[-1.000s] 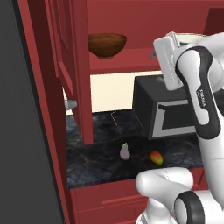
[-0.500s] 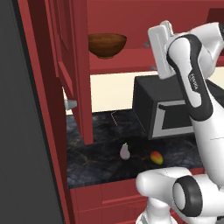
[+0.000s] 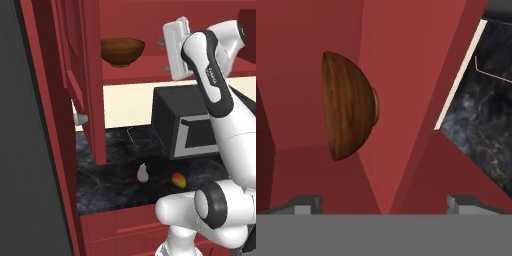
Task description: Pick both bowls and place them on the counter. Then place the mango in one bowl and place the eggplant in the other bowl.
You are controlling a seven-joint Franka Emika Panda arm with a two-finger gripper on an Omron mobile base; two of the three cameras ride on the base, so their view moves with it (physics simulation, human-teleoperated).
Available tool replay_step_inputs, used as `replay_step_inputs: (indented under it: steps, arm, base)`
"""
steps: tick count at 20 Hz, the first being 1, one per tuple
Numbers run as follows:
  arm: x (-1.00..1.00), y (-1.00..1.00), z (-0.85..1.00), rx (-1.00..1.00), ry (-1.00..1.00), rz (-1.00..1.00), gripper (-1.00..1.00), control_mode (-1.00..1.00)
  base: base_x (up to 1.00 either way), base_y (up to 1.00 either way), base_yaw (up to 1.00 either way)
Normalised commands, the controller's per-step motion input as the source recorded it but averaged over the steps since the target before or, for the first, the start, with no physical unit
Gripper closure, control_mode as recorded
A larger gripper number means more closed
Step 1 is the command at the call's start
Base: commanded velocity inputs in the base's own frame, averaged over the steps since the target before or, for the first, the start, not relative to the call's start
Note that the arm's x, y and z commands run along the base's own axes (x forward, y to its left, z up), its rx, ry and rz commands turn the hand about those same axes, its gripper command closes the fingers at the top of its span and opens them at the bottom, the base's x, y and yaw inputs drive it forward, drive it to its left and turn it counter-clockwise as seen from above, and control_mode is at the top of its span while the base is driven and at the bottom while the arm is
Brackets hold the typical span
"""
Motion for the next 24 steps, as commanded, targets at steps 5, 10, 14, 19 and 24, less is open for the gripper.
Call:
replay_step_inputs:
  steps: [5, 10, 14, 19, 24]
  arm:
    - [0.47, 0.1, 0.0, 0.09, 0.0, 0.0, -1.0, -1.0]
    - [0.36, 0.16, 0.0, 0.0, 0.0, 0.0, -1.0, -1.0]
    - [0.27, 0.17, 0.0, 0.0, 0.0, 0.0, -1.0, -1.0]
    - [0.35, 0.12, -0.03, 0.0, 0.01, 0.0, -1.0, -1.0]
    - [0.39, 0.05, -0.02, 0.0, 0.01, 0.0, -1.0, -1.0]
  base:
    - [0.0, 0.0, 0.0]
    - [0.0, 0.0, 0.0]
    - [0.0, 0.0, 0.0]
    - [0.0, 0.0, 0.0]
    - [0.0, 0.0, 0.0]
